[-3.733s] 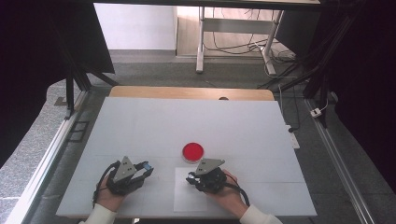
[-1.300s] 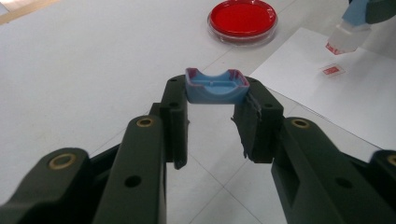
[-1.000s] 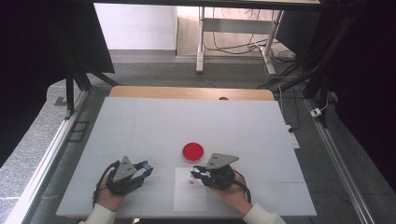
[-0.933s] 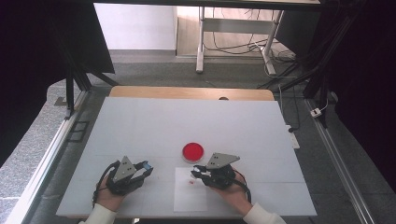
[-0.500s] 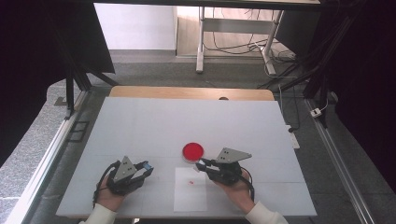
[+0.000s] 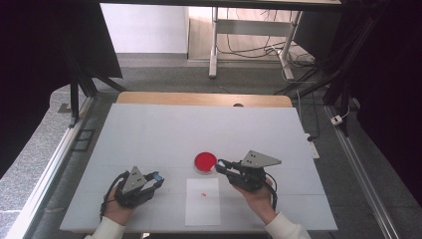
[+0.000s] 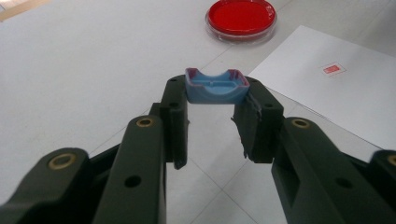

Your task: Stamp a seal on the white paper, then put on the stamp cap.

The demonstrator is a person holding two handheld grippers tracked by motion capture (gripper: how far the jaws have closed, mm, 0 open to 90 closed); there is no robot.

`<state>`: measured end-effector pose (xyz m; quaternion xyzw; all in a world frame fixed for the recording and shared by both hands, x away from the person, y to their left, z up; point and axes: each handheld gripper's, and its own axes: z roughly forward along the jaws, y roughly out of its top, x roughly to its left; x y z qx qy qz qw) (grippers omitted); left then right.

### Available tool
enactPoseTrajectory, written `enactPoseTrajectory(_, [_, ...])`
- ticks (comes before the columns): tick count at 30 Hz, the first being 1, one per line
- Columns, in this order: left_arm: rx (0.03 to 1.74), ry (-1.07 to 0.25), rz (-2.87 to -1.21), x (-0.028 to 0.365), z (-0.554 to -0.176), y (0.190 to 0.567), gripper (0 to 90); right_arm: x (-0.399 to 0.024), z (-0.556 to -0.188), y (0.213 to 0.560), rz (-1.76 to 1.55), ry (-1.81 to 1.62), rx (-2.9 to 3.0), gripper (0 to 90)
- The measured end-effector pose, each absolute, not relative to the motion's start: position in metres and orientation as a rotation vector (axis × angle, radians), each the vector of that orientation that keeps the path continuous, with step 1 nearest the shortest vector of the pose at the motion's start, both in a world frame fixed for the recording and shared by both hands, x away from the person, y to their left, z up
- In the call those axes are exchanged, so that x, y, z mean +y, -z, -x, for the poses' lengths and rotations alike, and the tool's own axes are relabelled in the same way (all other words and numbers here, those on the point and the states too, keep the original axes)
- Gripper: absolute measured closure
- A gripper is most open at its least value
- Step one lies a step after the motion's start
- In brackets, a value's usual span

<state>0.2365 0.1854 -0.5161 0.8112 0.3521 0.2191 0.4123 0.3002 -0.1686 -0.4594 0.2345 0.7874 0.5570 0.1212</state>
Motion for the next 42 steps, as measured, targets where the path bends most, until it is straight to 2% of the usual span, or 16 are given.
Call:
enactPoseTrajectory(25, [0.878, -0.550, -2.032, 0.185, -0.238, 0.515, 65.7, -0.167, -0.301, 0.451, -0.662, -1.648, 2.288, 75.1])
enactPoseTrajectory(42, [0.848, -0.548, -2.041, 0.171, -0.241, 0.512, 65.6, -0.167, -0.301, 0.450, -0.659, -1.656, 2.281, 75.1])
